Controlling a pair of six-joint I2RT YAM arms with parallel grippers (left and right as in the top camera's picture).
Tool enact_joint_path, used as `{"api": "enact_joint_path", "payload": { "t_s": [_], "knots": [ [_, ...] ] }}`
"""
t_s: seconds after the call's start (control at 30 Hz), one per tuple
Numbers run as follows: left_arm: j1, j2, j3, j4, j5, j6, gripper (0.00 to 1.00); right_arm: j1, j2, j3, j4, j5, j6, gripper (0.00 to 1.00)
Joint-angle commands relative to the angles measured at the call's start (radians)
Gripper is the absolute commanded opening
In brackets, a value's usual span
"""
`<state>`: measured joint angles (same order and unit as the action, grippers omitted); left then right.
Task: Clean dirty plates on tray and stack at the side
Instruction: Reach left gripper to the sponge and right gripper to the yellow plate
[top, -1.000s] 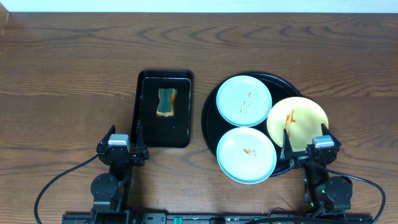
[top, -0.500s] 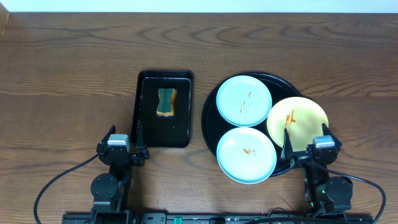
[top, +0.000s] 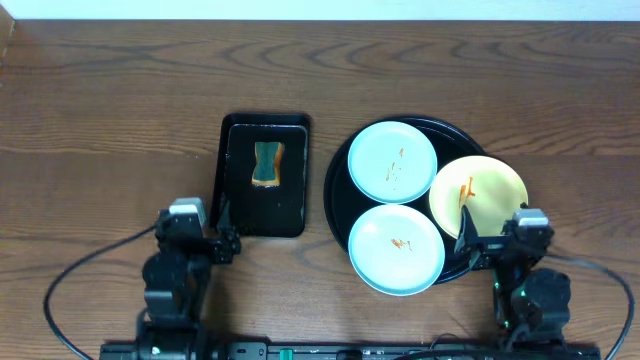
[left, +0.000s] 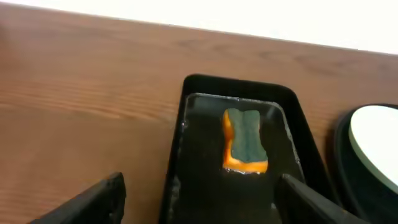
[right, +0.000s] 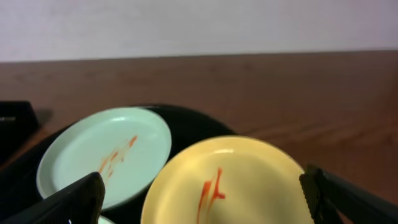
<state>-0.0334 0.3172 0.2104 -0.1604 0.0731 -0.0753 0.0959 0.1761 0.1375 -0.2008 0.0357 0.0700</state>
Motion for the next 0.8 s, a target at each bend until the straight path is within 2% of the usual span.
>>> {"api": "enact_joint_path", "payload": {
  "t_s": [0.0, 0.2, 0.3, 0.4, 0.5, 0.57, 0.7, 0.77],
  "knots": [
    [0.005, 0.138, 0.143, -0.052, 0.006, -0.017, 0.77, 0.009, 0.114, 0.124, -0.048, -0.001, 0.057, 0.99],
    [0.005, 0.399, 0.393, -0.232, 0.058, -0.017, 0.78, 0.010, 0.375, 0.350, -0.256, -0.027, 0.084, 0.99],
    [0.005, 0.528, 0.544, -0.372, 0.077, -0.016, 0.78, 0.010, 0.517, 0.473, -0.380, -0.066, 0.085, 0.99],
    [0.005, 0.644, 0.685, -0.531, 0.077, -0.016, 0.77, 0.010, 0.624, 0.582, -0.470, -0.153, 0.086, 0.99],
    [0.005, 0.727, 0.779, -0.649, 0.077, -0.017, 0.77, 0.010, 0.686, 0.640, -0.492, -0.253, 0.094, 0.99],
    [0.004, 0.757, 0.793, -0.671, 0.077, -0.017, 0.77, 0.010, 0.706, 0.648, -0.491, -0.333, 0.094, 0.99],
    [0.004, 0.792, 0.792, -0.674, 0.111, -0.017, 0.77, 0.010, 0.719, 0.647, -0.512, -0.371, 0.094, 0.99],
    [0.004, 0.802, 0.792, -0.673, 0.148, -0.017, 0.78, 0.010, 0.721, 0.646, -0.542, -0.369, 0.094, 0.92]
  ]
}}
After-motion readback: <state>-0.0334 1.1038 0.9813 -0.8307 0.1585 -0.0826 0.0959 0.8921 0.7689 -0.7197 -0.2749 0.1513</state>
